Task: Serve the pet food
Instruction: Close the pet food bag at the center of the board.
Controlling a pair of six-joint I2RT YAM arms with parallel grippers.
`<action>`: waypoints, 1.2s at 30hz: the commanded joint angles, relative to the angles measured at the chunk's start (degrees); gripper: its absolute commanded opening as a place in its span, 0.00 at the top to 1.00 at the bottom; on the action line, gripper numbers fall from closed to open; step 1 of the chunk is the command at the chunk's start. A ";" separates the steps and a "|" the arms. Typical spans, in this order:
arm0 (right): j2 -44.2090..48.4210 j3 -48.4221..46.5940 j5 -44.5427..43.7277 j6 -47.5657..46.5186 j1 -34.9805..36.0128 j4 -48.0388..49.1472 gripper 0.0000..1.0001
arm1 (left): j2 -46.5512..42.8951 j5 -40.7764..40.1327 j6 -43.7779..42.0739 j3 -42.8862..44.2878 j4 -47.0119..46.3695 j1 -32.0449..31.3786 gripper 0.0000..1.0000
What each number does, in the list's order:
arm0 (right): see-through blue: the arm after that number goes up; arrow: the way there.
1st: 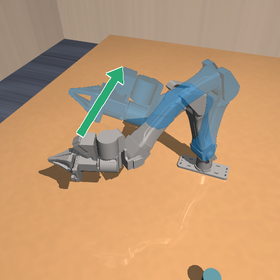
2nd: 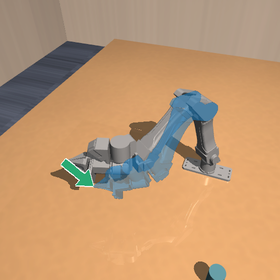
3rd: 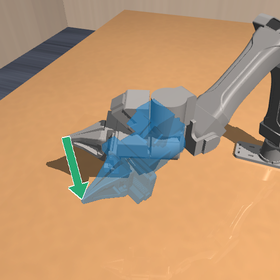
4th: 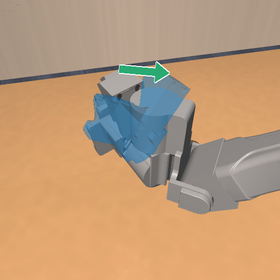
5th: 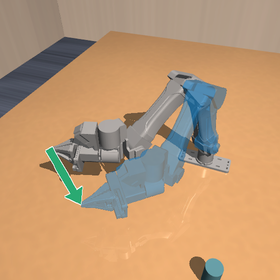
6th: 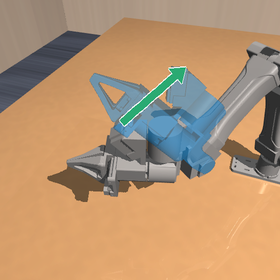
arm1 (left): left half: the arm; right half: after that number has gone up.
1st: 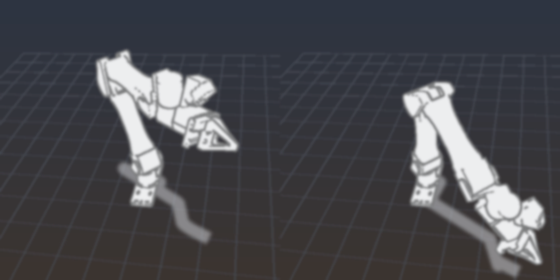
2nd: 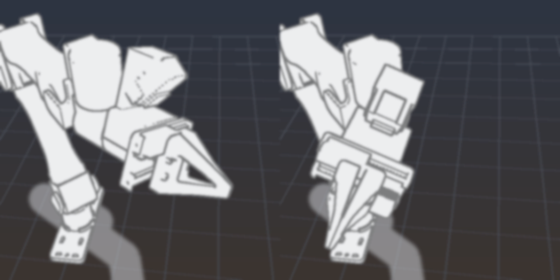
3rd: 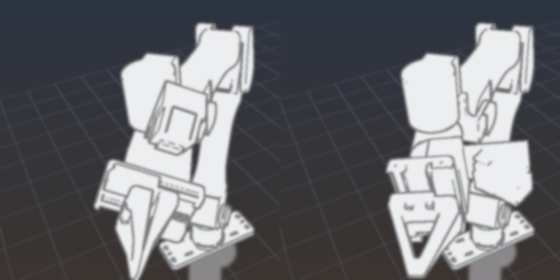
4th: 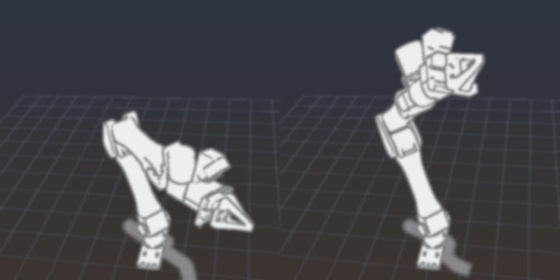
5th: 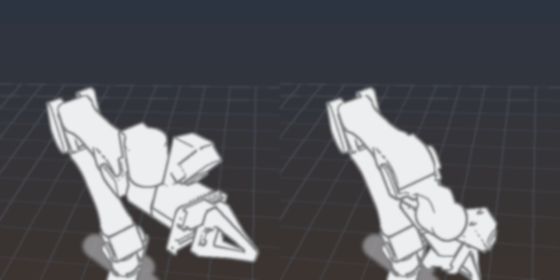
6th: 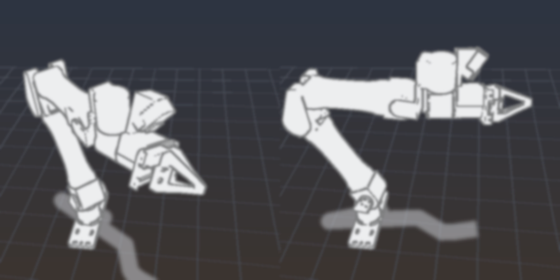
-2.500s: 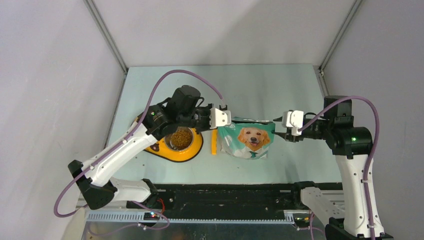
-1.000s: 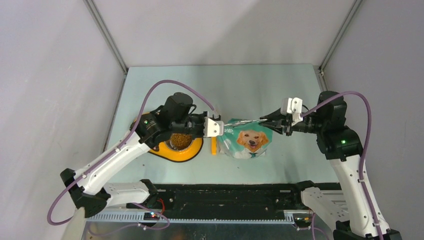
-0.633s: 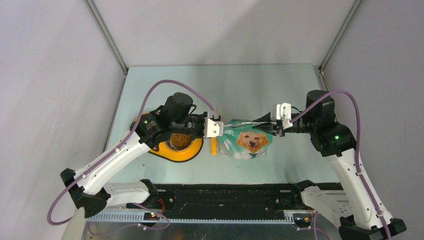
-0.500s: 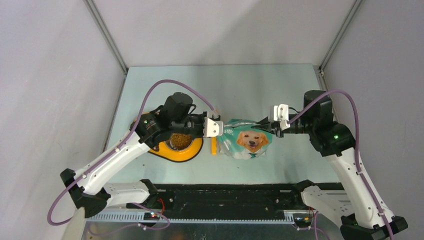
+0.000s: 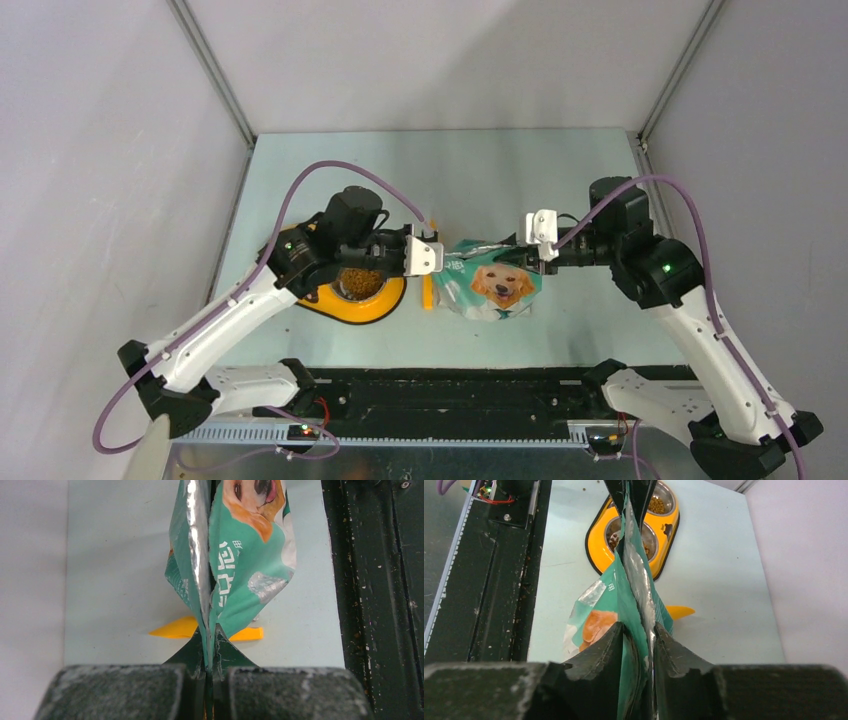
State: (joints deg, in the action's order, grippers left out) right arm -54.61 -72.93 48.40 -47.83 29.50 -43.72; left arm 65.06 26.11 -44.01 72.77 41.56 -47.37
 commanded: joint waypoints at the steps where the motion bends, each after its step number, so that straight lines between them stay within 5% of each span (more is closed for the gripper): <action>1: -1.83 -4.00 -4.69 -2.47 2.85 -3.13 0.85 | -3.24 1.85 0.73 0.15 -0.40 0.29 1.00; 3: -2.92 -5.69 -5.21 -2.39 3.56 -4.96 1.00 | -3.41 1.98 0.70 0.06 -0.45 0.30 1.00; 7: -5.21 -9.58 -6.98 -0.79 4.51 -7.96 1.00 | -3.58 1.98 0.93 -0.07 -0.51 0.27 1.00; 12: -5.76 -9.52 -14.20 1.71 6.94 -5.69 0.61 | -3.87 1.63 1.45 -0.37 -0.88 0.35 1.00; 24: -6.61 -9.75 -22.75 0.12 15.11 -5.05 0.50 | -4.44 1.18 3.22 -0.73 -2.64 0.27 1.00; 26: -6.81 -10.18 -25.10 0.14 16.17 -4.88 0.57 | -4.58 0.95 3.74 -0.76 -3.02 0.31 1.00; 30: -6.89 -11.59 -28.67 0.60 16.23 -6.49 0.97 | -5.11 0.34 4.00 -1.26 -3.70 0.28 1.00; 36: -3.96 -11.01 -35.40 6.28 11.77 -5.29 1.00 | -6.92 -3.24 4.31 -2.39 -4.80 0.34 1.00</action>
State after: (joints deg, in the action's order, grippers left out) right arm -60.69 -82.11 22.31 -45.58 45.32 -52.14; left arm 62.78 23.81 -40.95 70.35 39.07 -47.07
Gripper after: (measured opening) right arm 0.017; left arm 0.015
